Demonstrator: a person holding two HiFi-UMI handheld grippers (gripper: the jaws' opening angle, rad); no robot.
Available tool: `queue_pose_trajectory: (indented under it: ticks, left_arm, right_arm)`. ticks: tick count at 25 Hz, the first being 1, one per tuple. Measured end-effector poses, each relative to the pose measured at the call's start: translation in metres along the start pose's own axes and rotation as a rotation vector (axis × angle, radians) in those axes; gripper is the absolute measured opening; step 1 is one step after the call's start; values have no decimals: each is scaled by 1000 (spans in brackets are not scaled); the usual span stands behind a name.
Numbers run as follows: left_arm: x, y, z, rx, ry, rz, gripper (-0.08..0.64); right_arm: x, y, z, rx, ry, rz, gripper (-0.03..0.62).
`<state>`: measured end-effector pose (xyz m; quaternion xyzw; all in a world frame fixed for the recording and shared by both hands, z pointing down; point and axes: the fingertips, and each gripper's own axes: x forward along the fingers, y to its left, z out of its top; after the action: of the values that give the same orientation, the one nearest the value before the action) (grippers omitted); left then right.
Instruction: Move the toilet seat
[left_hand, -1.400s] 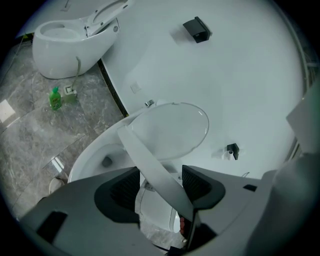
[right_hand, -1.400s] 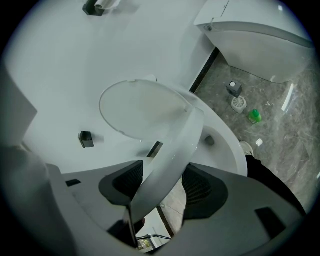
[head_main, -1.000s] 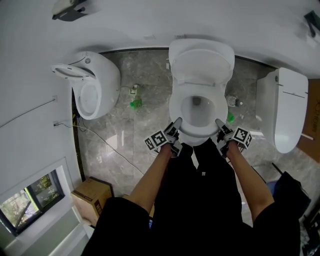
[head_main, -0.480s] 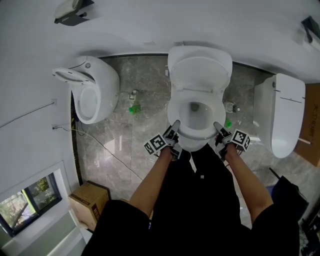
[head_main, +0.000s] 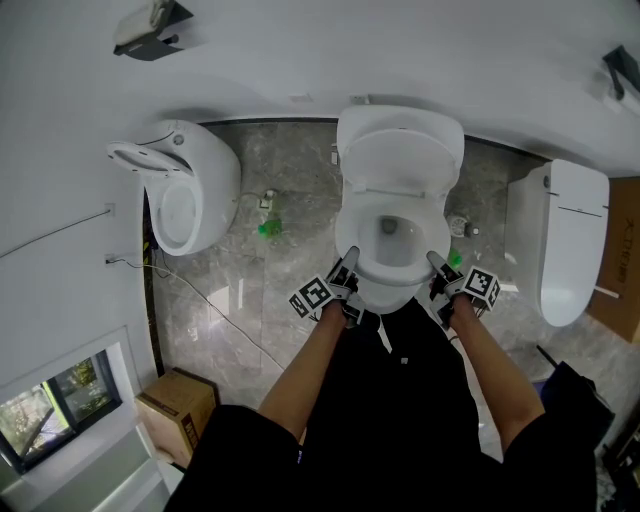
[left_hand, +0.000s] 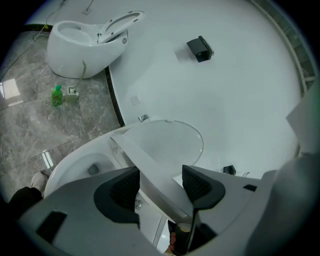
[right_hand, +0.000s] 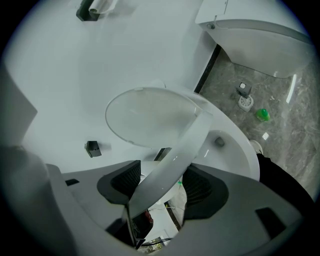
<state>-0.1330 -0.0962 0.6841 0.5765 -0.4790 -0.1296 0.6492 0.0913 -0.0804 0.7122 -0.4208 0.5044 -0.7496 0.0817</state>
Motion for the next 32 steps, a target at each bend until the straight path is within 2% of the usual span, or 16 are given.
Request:
queue_pose_trajectory:
  ticks: [14,19,32]
  left_arm:
    - [13,-14,13,-17,-19,21,270]
    - [18,-21,19,-33,-50,21,272]
    - [30,-34,31,-47,-75,41,279]
  right_arm:
    - [3,18,13,3,56,24,265]
    - [5,25,18,19,68,27,265]
    - [8,41,31,54,43,25,267]
